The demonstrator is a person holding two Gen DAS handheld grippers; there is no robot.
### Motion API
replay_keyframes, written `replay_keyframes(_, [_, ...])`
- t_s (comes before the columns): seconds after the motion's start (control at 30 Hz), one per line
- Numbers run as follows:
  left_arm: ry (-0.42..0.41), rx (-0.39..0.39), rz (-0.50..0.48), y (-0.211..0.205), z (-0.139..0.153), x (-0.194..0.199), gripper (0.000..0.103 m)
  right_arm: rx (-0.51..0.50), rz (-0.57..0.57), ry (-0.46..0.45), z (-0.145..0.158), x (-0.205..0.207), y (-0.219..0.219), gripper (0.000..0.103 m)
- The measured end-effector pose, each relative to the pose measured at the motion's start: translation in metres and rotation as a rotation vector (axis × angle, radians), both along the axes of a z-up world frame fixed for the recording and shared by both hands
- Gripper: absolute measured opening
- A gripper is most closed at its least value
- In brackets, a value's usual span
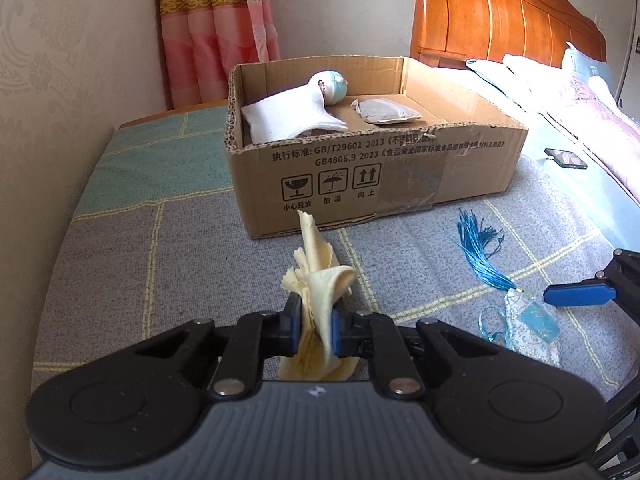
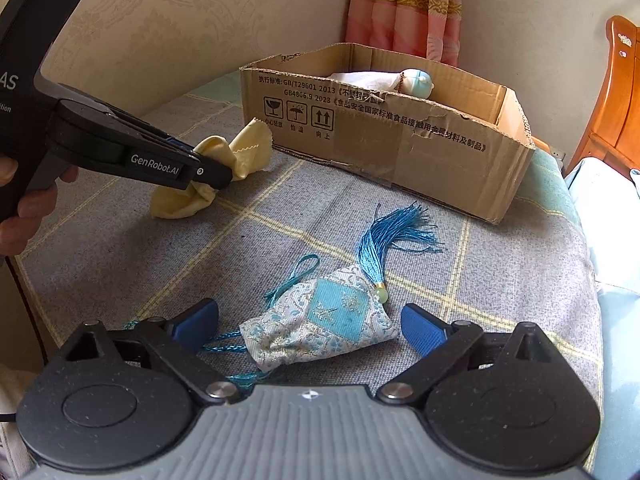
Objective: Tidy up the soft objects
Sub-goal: 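Lift yellow cloth with left gripper while right gripper closes on blue sachet, then drop yellow cloth into box with left gripper while right gripper lifts blue sachet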
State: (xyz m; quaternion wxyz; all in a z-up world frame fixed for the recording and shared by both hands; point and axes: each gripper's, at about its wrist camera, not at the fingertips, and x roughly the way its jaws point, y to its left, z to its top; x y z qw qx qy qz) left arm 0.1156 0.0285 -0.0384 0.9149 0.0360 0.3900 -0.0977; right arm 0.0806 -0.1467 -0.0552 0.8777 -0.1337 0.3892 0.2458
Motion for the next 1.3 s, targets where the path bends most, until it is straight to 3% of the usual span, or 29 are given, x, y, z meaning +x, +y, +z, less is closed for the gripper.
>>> replay_keyframes(0.37, [-0.001,0.017,-0.052,-0.002,0.007,-0.003,0.012,0.012,-0.011,0.007,0.001,0.002,-0.007,0.078])
replay_keyframes(0.47, [-0.001,0.022,-0.082,-0.003,0.01,-0.005,0.012,0.013,-0.013,0.007,0.003,0.001,-0.009,0.067])
replay_keyframes(0.53, [0.005,0.018,-0.104,-0.004,0.014,-0.007,0.012,0.013,-0.013,0.008,0.005,0.0,-0.01,0.053])
replay_keyframes(1.03, [-0.068,0.016,-0.155,-0.012,0.055,-0.015,0.013,-0.005,0.011,-0.092,0.039,-0.012,-0.022,0.052])
replay_keyframes(1.3, [-0.154,0.03,-0.2,-0.026,0.094,0.007,0.013,-0.019,0.043,-0.179,0.069,-0.004,-0.031,0.052])
